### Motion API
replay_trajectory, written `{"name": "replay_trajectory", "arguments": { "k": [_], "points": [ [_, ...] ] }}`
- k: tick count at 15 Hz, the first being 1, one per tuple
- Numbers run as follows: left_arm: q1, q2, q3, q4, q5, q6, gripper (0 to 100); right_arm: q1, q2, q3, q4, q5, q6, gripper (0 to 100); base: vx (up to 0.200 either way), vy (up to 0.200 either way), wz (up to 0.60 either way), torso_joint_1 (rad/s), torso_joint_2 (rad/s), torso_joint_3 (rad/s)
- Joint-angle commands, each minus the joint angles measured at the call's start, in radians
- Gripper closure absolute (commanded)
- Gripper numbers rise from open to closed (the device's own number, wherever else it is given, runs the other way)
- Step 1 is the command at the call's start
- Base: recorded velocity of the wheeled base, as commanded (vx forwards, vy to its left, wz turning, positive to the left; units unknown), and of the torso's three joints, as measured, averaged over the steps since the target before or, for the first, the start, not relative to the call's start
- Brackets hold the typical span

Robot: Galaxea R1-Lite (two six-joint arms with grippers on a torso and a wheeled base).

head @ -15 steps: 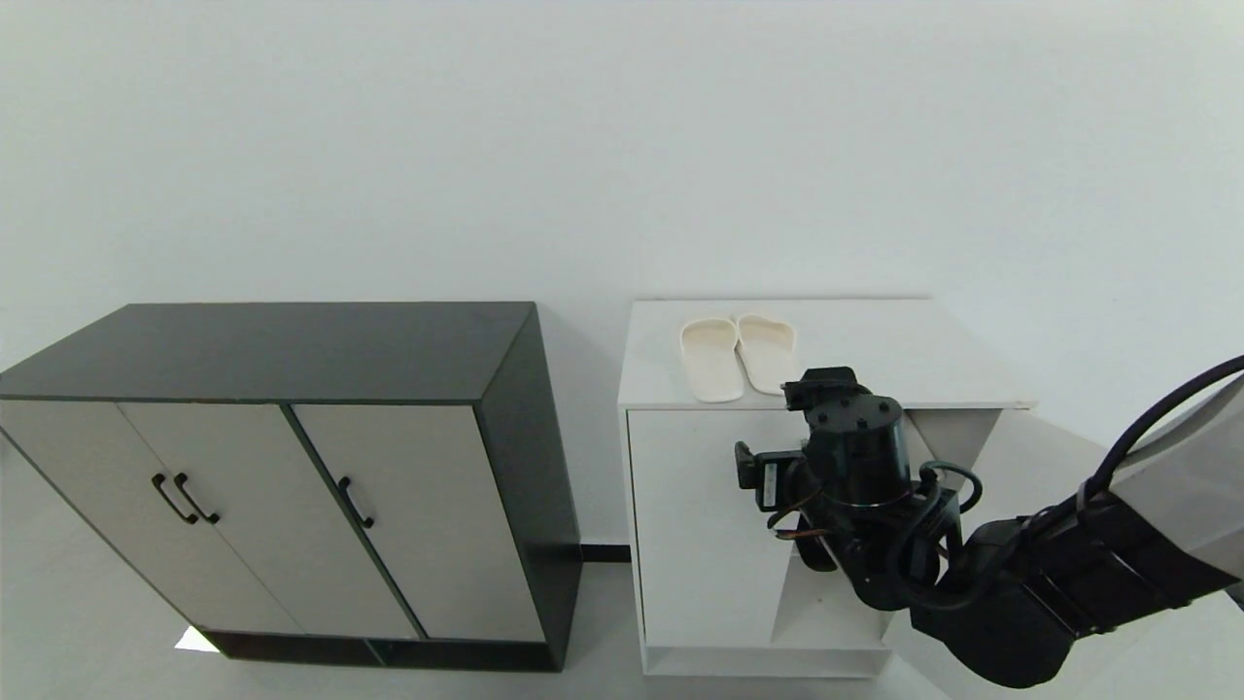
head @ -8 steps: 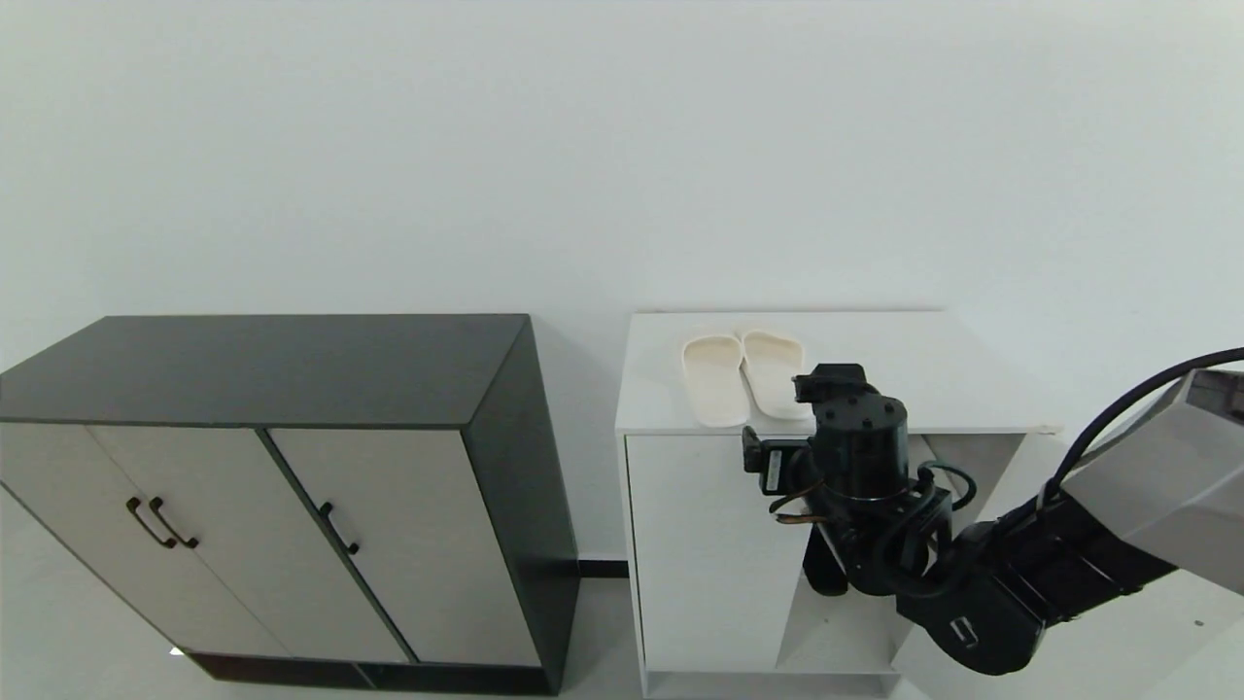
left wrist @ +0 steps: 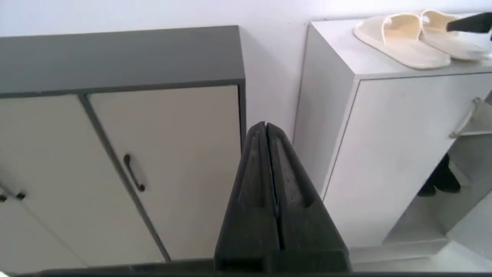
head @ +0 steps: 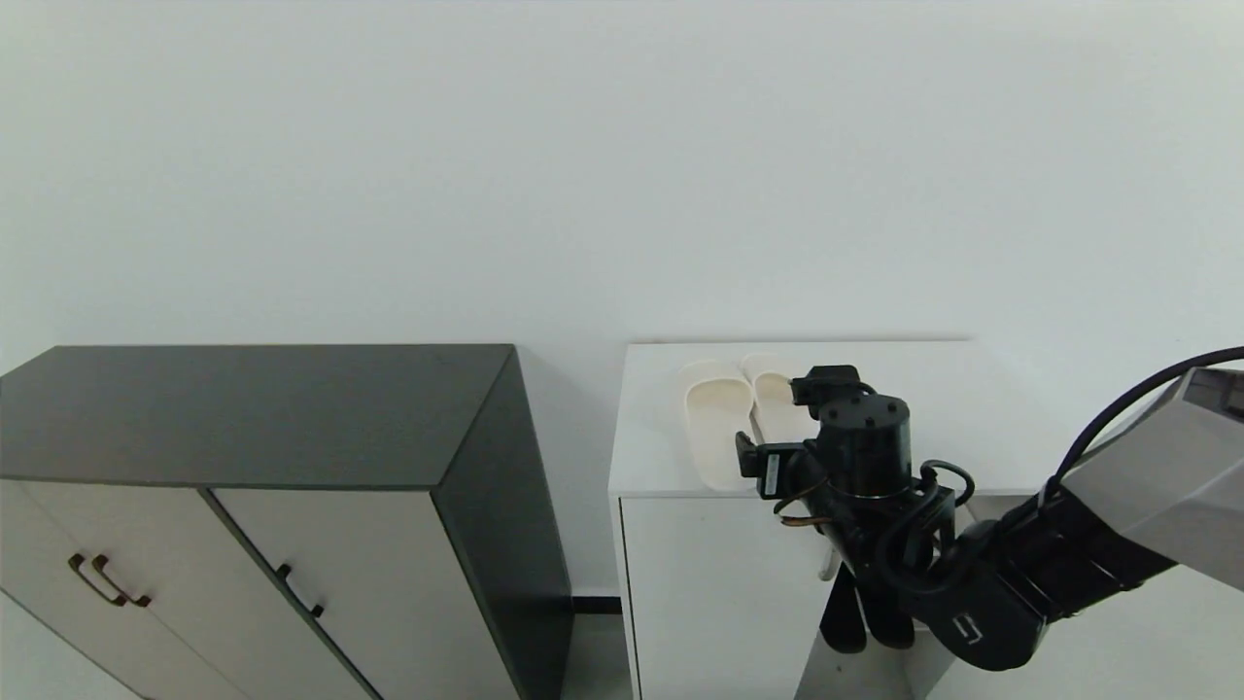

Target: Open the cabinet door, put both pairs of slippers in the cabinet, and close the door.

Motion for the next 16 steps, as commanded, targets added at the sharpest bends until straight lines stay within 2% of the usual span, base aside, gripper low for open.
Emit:
{"name": "replay_trajectory", "arguments": {
  "k": [1, 8, 15, 16],
  "points": [
    [0.0, 0.0, 0.0, 0.0, 0.0, 0.0, 100, -0.011, 0.008, -0.01, 0.009, 0.019, -0.012, 0, 0.0, 0.0, 0.0, 0.0, 0.0, 0.0],
    [0.0, 0.0, 0.0, 0.001, 0.002, -0.001, 100, -0.032, 0.099, -0.088, 0.02, 0.064, -0.027, 0, 0.0, 0.0, 0.0, 0.0, 0.0, 0.0],
    [0.0, 0.0, 0.0, 0.0, 0.002, -0.003, 100, -0.07, 0.224, -0.298, 0.109, 0.071, -0.038, 0, 0.0, 0.0, 0.0, 0.0, 0.0, 0.0],
    [0.0, 0.0, 0.0, 0.0, 0.002, -0.003, 100, -0.072, 0.234, -0.309, 0.112, 0.077, -0.038, 100, 0.0, 0.0, 0.0, 0.0, 0.0, 0.0]
  ]
}}
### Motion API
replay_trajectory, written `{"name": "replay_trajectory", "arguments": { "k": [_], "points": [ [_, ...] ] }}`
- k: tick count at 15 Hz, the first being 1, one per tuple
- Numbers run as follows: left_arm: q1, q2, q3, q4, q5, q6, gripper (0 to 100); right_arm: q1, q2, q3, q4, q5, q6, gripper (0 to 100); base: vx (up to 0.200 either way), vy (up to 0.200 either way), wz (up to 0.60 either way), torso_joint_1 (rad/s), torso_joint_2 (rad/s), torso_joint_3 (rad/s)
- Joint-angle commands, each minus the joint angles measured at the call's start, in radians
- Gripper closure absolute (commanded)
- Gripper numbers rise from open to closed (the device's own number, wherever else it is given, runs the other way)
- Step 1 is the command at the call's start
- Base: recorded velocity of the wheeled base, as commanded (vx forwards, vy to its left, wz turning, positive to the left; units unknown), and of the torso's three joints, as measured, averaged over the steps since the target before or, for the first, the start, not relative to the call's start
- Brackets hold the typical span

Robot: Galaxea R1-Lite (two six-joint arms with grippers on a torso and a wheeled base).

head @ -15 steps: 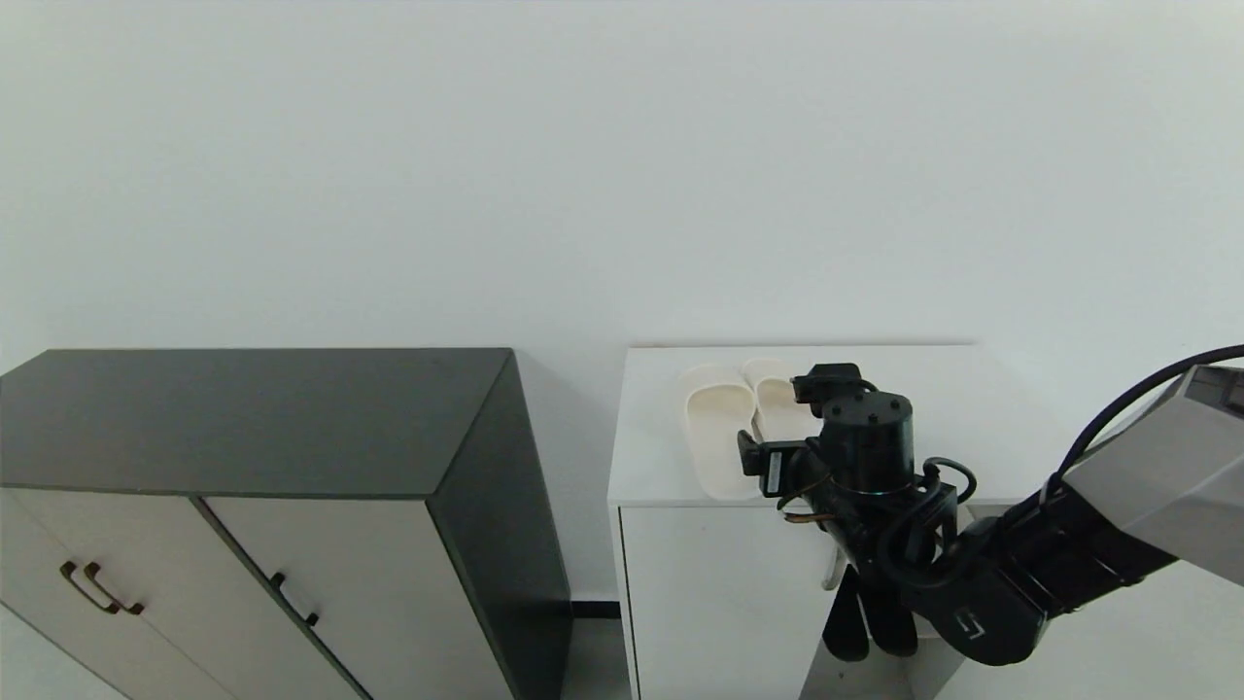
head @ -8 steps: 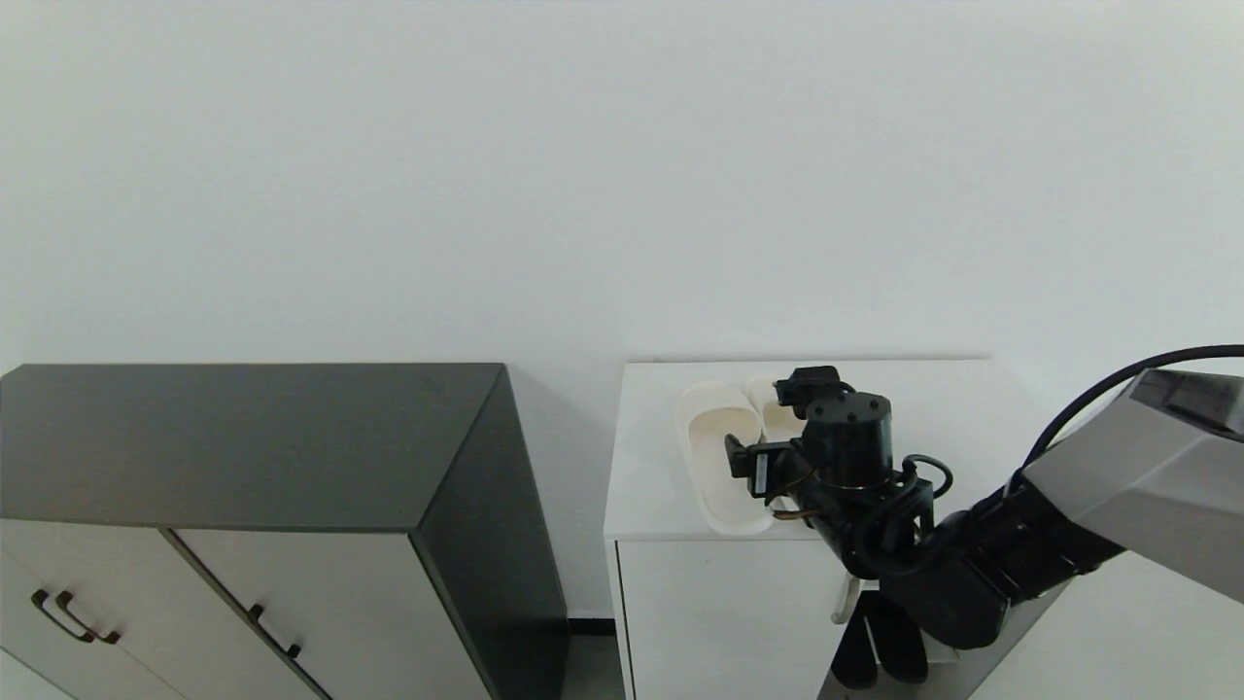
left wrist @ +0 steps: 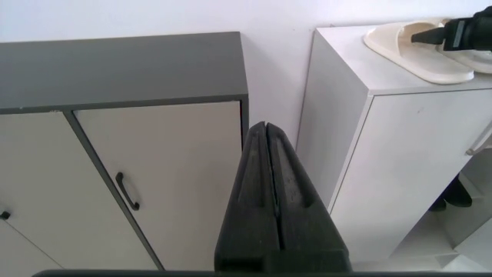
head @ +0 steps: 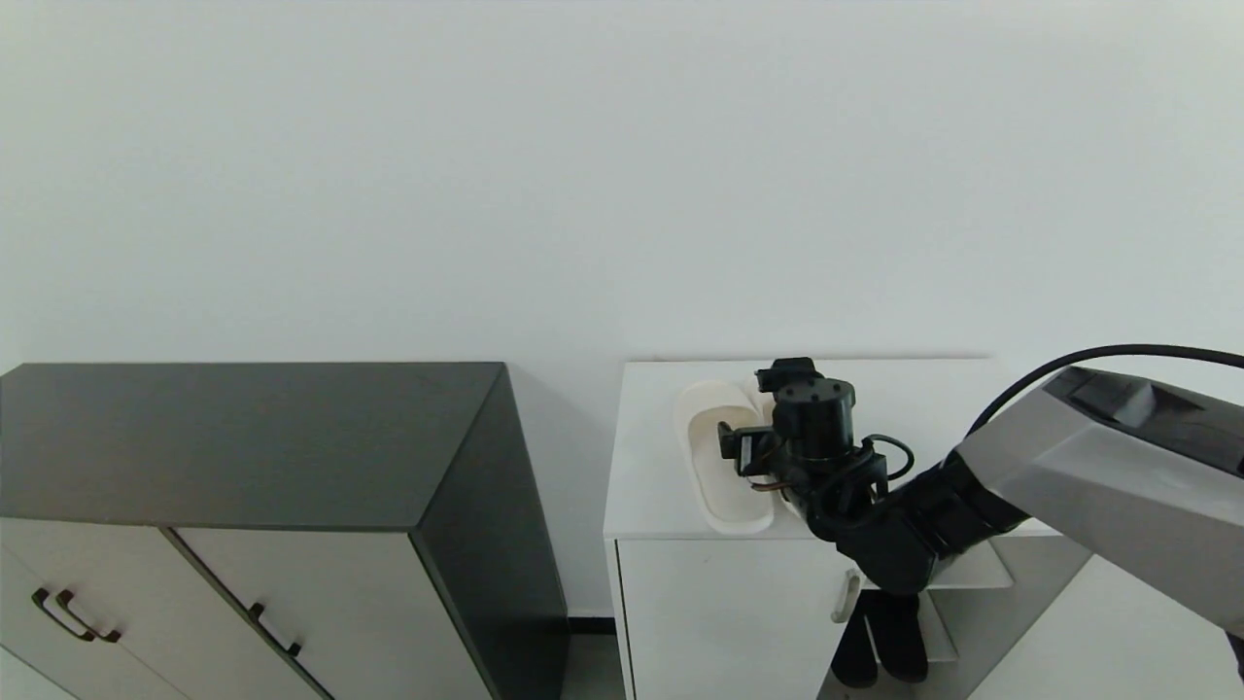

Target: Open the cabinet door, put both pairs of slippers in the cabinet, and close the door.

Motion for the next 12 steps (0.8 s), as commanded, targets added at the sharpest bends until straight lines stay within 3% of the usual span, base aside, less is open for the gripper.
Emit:
{"name": "replay_trajectory", "arguments": {
  "k": [1, 7, 12],
  "points": [
    [0.0, 0.0, 0.0, 0.001, 0.0, 0.0, 100, -0.004, 0.04, -0.033, 0.002, 0.006, 0.0, 100, 0.0, 0.0, 0.0, 0.0, 0.0, 0.0],
    [0.0, 0.0, 0.0, 0.0, 0.002, -0.001, 100, -0.001, 0.007, -0.052, -0.001, 0.006, -0.02, 100, 0.0, 0.0, 0.0, 0.0, 0.0, 0.0],
    [0.0, 0.0, 0.0, 0.0, 0.002, -0.001, 100, 0.042, -0.192, 0.166, -0.018, 0.044, -0.02, 100, 0.0, 0.0, 0.0, 0.0, 0.0, 0.0]
  ]
}}
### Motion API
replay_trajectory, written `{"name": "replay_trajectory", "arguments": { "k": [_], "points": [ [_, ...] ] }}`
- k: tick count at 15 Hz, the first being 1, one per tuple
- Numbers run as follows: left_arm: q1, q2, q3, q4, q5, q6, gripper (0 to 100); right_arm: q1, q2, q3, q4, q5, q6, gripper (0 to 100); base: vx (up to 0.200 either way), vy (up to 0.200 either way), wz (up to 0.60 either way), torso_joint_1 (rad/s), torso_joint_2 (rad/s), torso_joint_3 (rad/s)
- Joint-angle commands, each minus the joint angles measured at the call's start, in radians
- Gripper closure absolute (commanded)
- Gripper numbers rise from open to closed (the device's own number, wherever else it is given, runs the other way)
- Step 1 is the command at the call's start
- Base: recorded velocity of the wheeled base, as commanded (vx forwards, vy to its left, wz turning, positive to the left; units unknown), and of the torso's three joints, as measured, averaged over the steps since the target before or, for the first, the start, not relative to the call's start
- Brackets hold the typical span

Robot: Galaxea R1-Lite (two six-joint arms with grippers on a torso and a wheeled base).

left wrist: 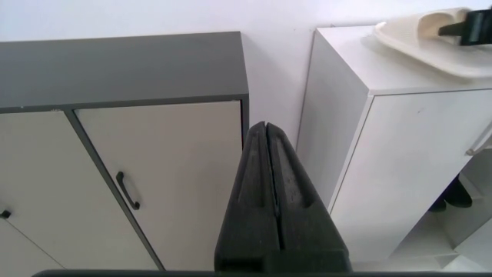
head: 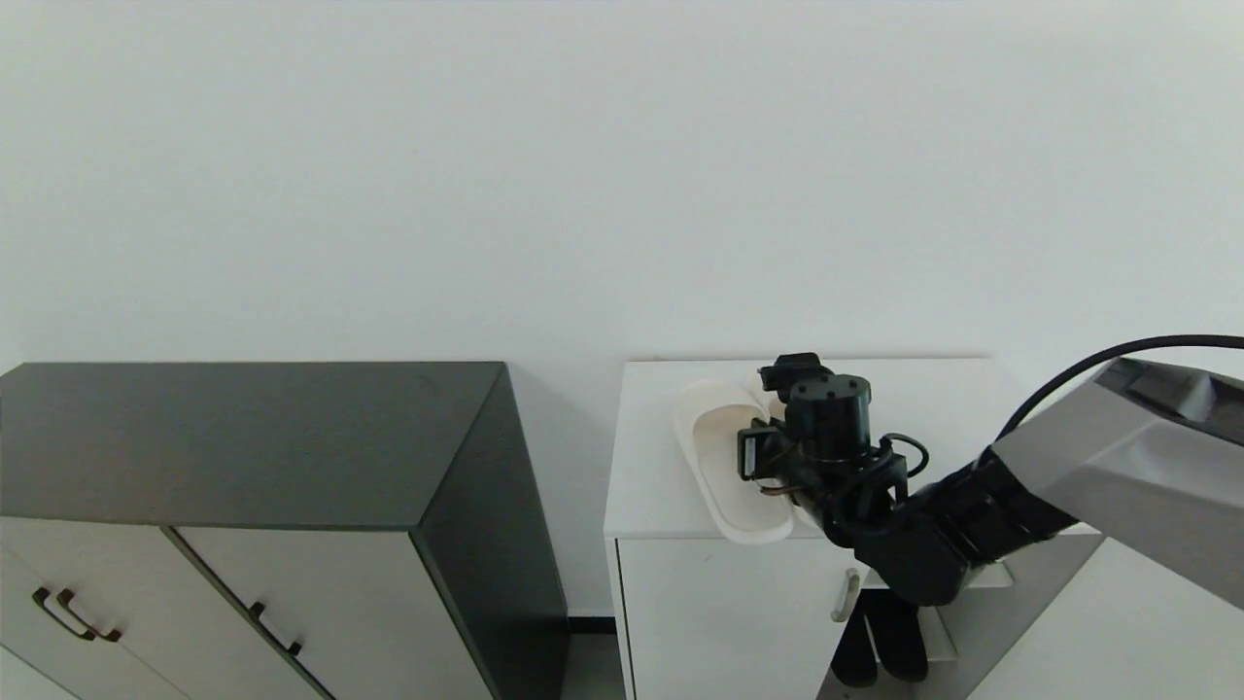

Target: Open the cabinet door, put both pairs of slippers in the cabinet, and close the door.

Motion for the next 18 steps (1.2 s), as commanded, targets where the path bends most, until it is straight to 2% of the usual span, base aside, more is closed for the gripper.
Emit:
{"name": "replay_trajectory", "arguments": {
  "k": [1, 3, 5, 15, 18],
  "points": [
    [0.0, 0.0, 0.0, 0.0, -0.001, 0.0, 100, 0.03, -0.165, 0.156, -0.034, 0.072, -0.002, 100, 0.0, 0.0, 0.0, 0.0, 0.0, 0.0],
    [0.0, 0.0, 0.0, 0.0, -0.001, 0.0, 100, 0.036, -0.29, 0.351, -0.056, 0.146, -0.066, 100, 0.0, 0.0, 0.0, 0.0, 0.0, 0.0],
    [0.0, 0.0, 0.0, 0.0, 0.0, 0.0, 100, 0.064, -0.358, 0.433, -0.063, 0.162, -0.075, 100, 0.0, 0.0, 0.0, 0.0, 0.0, 0.0],
    [0.0, 0.0, 0.0, 0.0, 0.0, 0.0, 100, 0.124, -0.356, 0.463, -0.063, 0.132, -0.074, 100, 0.0, 0.0, 0.0, 0.0, 0.0, 0.0],
    [0.0, 0.0, 0.0, 0.0, 0.0, 0.001, 100, 0.124, -0.349, 0.463, -0.063, 0.132, -0.075, 100, -0.2, 0.0, 0.0, -0.002, 0.0, -0.001]
  ]
}}
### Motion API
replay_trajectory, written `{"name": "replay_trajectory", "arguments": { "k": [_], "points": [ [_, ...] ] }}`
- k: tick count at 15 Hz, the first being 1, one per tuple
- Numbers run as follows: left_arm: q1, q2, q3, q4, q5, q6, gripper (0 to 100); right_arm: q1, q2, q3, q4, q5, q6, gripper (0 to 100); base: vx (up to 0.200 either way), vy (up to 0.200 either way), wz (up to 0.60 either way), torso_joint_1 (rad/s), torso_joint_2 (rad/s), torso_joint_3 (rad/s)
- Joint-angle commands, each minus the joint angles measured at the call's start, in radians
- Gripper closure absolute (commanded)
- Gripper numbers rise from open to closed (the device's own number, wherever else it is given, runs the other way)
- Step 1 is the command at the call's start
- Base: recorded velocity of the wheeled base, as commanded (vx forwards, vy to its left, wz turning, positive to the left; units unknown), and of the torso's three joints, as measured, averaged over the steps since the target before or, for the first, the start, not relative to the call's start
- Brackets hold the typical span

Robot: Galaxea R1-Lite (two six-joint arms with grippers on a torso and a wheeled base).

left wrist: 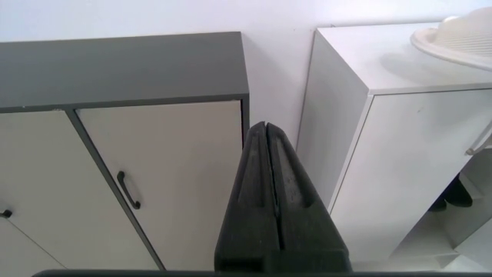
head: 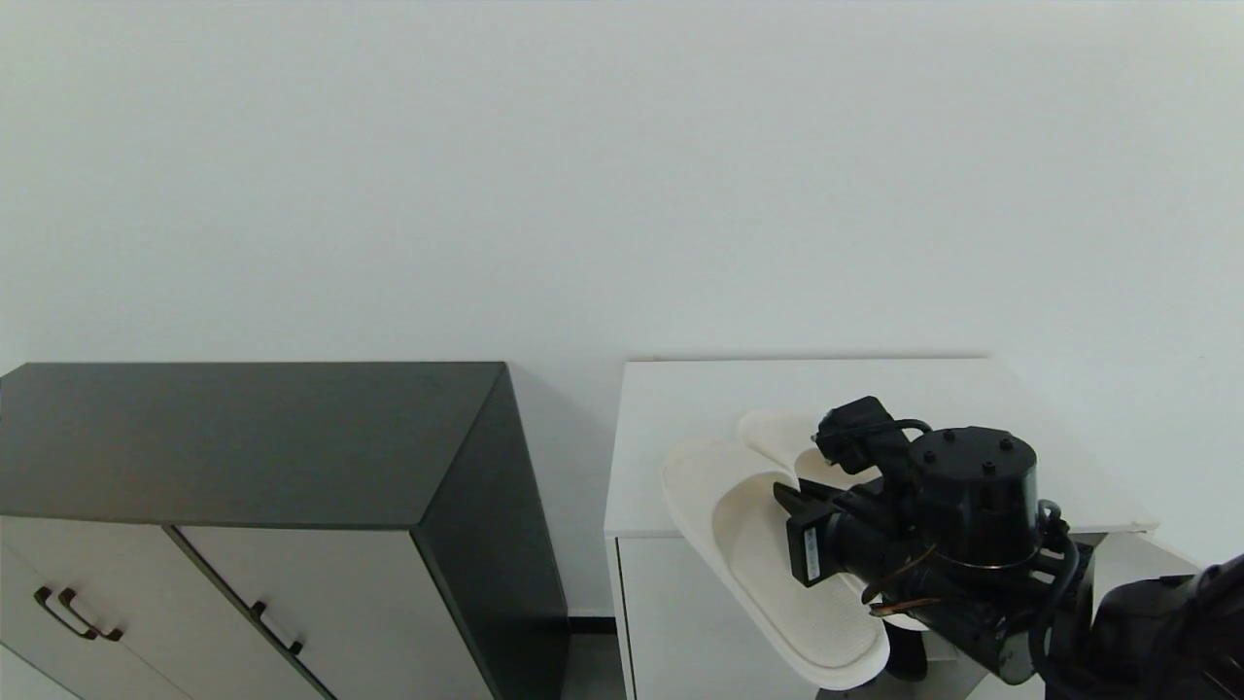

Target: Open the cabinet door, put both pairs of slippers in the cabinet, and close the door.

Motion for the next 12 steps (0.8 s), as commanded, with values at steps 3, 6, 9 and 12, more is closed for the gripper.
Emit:
{"name": "replay_trajectory", "arguments": {
  "k": [3, 6, 9, 12],
  "points": [
    [0.0, 0.0, 0.0, 0.0, 0.0, -0.001, 100, 0.002, 0.014, 0.003, 0.0, -0.001, -0.001, 100, -0.2, 0.0, 0.0, 0.01, 0.01, 0.004],
    [0.0, 0.0, 0.0, 0.0, 0.0, -0.003, 100, 0.008, 0.015, 0.006, 0.0, -0.002, -0.001, 100, -0.2, 0.0, 0.0, -0.009, 0.01, 0.002],
    [0.0, 0.0, 0.0, 0.0, 0.0, -0.003, 100, 0.008, 0.023, 0.006, 0.0, -0.004, -0.001, 100, -0.2, 0.0, 0.0, 0.001, 0.0, 0.007],
    [0.0, 0.0, 0.0, 0.0, 0.0, -0.004, 100, 0.008, 0.031, 0.006, 0.0, -0.004, -0.002, 100, -0.2, 0.0, 0.0, 0.004, 0.0, 0.006]
  ]
}}
